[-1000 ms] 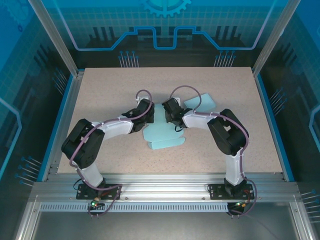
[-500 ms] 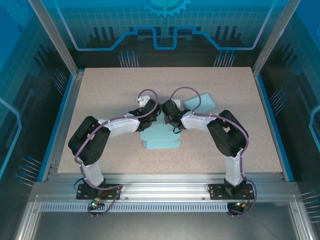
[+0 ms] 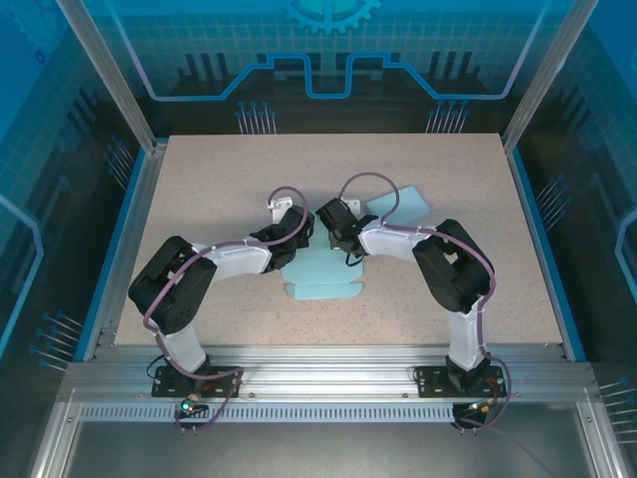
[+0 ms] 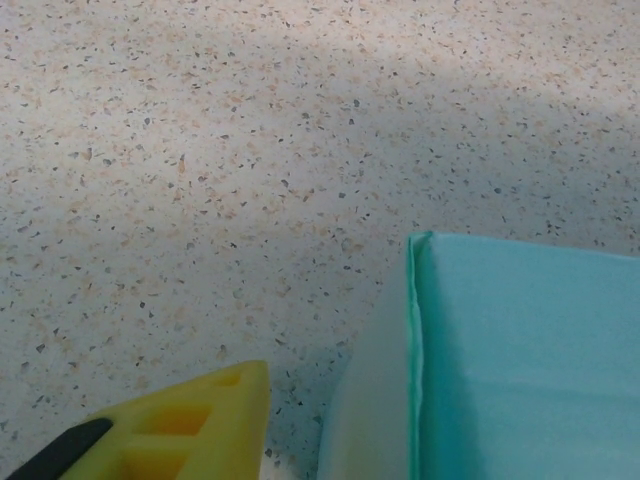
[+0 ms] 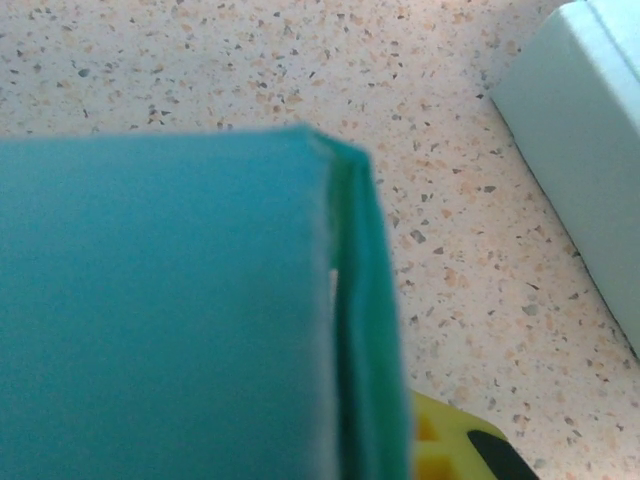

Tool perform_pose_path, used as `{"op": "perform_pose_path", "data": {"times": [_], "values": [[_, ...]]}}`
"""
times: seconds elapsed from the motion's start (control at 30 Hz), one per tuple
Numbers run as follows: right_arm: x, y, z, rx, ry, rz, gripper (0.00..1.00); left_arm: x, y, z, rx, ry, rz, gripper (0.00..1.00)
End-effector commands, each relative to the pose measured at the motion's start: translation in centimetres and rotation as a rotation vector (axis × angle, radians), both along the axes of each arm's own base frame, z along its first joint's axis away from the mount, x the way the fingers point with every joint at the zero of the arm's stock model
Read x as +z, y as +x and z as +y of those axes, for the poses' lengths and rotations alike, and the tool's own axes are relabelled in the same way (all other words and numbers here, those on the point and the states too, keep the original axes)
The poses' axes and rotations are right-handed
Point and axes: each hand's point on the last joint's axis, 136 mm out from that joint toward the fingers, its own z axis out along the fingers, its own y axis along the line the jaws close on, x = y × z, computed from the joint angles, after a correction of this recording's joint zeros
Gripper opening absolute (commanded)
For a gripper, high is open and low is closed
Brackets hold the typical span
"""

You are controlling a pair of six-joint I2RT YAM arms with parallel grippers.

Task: Fold the paper box

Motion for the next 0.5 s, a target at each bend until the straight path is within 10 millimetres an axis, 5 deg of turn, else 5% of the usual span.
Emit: {"op": "perform_pose_path", "data": {"times": [0.0, 0.23, 0.47], "values": [[-2.0, -1.8, -2.3, -0.039, -0.097, 0.094, 0.04, 0.3, -0.5, 0.9, 0.027, -0.003, -0.017, 0.35], [-1.6, -1.8, -1.8, -0.033, -0.071, 0.095, 0.05, -3.0, -1.8, 1.2, 0.056, -0.017, 0.050, 0.35], [-1.4, -2.1, -2.1, -0.037, -0.069, 0.093, 0.04, -2.9, -1.7, 3.2, 0.150, 0.085, 0.053, 0.12]]}}
